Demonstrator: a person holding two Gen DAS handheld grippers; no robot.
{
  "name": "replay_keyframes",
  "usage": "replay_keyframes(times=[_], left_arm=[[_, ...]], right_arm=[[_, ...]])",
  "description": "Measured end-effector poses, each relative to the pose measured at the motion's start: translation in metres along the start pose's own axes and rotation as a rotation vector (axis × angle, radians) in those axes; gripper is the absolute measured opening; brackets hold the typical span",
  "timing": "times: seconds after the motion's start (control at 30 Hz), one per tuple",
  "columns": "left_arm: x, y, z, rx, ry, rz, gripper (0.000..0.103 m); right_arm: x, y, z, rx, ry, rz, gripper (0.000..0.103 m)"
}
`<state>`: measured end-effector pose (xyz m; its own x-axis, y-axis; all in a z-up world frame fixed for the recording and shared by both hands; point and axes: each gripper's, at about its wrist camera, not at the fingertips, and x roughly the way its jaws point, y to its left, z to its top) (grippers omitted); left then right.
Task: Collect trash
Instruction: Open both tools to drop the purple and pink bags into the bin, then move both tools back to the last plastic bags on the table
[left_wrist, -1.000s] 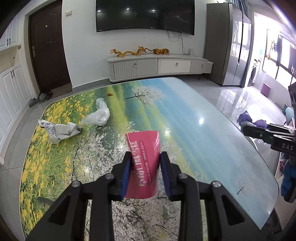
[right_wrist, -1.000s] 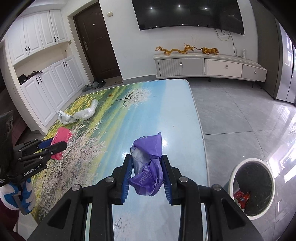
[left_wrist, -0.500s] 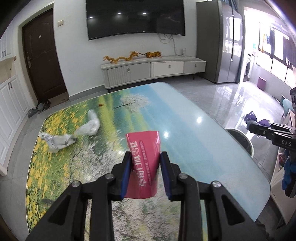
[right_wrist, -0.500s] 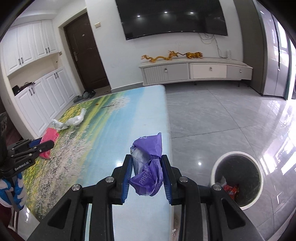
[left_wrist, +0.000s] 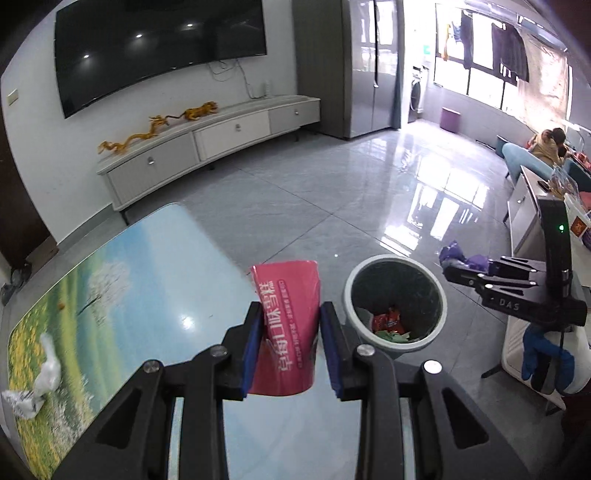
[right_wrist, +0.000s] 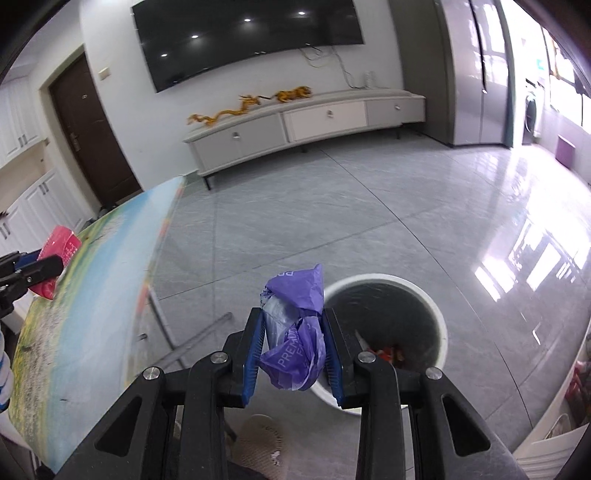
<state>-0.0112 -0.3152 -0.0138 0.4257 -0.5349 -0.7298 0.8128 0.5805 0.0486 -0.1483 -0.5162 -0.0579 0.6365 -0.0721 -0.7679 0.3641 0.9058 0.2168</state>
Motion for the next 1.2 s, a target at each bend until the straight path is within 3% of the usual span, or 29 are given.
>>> replay_keyframes(times=[0.3, 0.5, 0.63, 0.73, 0.83, 1.2], left_arm=[[0.100, -0.075, 0.055, 0.049, 0.120, -0.151, 0.032], [0.145, -0.101, 0.073, 0.044, 0.158, -0.210, 0.032], [0.167, -0.107, 0.081, 0.003, 0.186, -0.263, 0.036], [0.171, -0.105, 0.084, -0.019, 0.182, -0.269, 0.038], [0.163, -0.101, 0.082, -0.015, 0.160, -0.252, 0.038], [0.098, -0.054, 0.051, -0.029, 0.037, -0.065, 0.038]], right_arm=[[0.050, -0.077, -0.001, 0.122, 0.083, -0.048, 0.030], [0.076, -0.104, 0.001, 0.166, 0.120, -0.069, 0.031], [0.092, -0.114, 0.003, 0.176, 0.146, -0.095, 0.048], [0.095, -0.119, 0.000, 0.185, 0.153, -0.106, 0.050], [0.093, -0.123, -0.004, 0.189, 0.154, -0.111, 0.050], [0.068, -0.103, -0.003, 0.153, 0.116, -0.104, 0.050]])
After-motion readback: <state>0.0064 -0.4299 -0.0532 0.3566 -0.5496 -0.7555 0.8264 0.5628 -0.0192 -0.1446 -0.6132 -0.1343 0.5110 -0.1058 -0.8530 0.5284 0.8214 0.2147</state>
